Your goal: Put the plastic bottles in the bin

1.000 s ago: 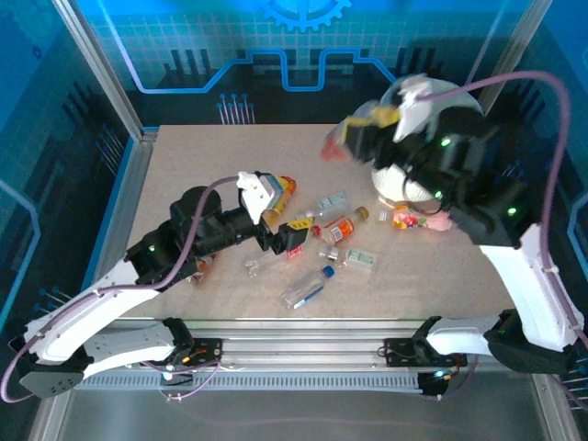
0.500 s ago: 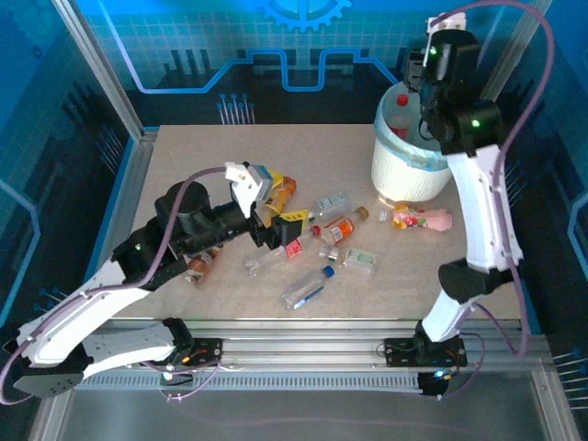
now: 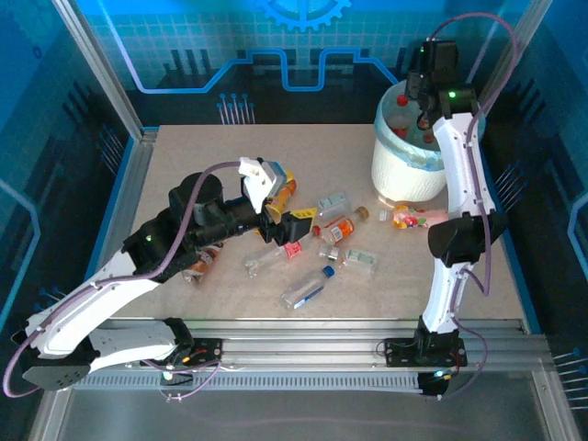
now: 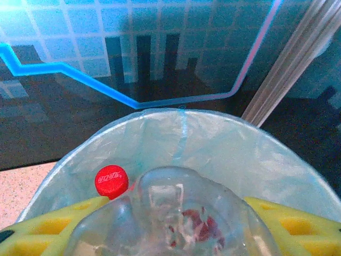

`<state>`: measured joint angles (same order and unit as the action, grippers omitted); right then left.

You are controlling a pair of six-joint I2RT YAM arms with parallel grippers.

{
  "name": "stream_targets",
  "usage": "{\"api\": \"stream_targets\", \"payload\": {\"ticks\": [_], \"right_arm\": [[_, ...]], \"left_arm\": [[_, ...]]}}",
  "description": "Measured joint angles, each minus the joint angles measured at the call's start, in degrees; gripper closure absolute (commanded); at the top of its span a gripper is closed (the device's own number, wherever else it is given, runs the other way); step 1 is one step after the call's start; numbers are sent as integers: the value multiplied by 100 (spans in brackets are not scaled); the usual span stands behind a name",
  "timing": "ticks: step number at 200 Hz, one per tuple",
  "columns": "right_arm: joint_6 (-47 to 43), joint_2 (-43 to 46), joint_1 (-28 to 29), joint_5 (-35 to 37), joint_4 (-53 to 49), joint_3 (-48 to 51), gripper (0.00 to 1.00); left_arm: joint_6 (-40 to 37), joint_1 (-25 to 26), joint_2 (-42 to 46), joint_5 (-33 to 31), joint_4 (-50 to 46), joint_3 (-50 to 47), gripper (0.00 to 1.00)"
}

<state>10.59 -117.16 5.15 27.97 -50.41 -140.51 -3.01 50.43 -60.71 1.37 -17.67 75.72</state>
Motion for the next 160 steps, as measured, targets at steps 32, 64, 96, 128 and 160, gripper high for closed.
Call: {"api": "stream_targets", "payload": {"ticks": [32, 64, 96, 128, 160], "right_arm": [[190, -520, -232, -415, 22, -74, 44], [251, -848, -428, -516, 120, -236, 37], [297, -1014, -570, -645, 127, -442, 36], [293, -1196, -673, -643, 131, -551, 41], [264, -1209, -706, -601, 57, -538, 43]], "left_arm": [[-96, 0, -24, -2, 2, 0, 9], [-162, 0, -48, 0, 2, 0, 10], [-164, 0, -140, 0, 2, 0, 10], [-162, 0, -170, 0, 4, -2, 11], [-164, 0, -170, -4, 57, -31, 10]]}}
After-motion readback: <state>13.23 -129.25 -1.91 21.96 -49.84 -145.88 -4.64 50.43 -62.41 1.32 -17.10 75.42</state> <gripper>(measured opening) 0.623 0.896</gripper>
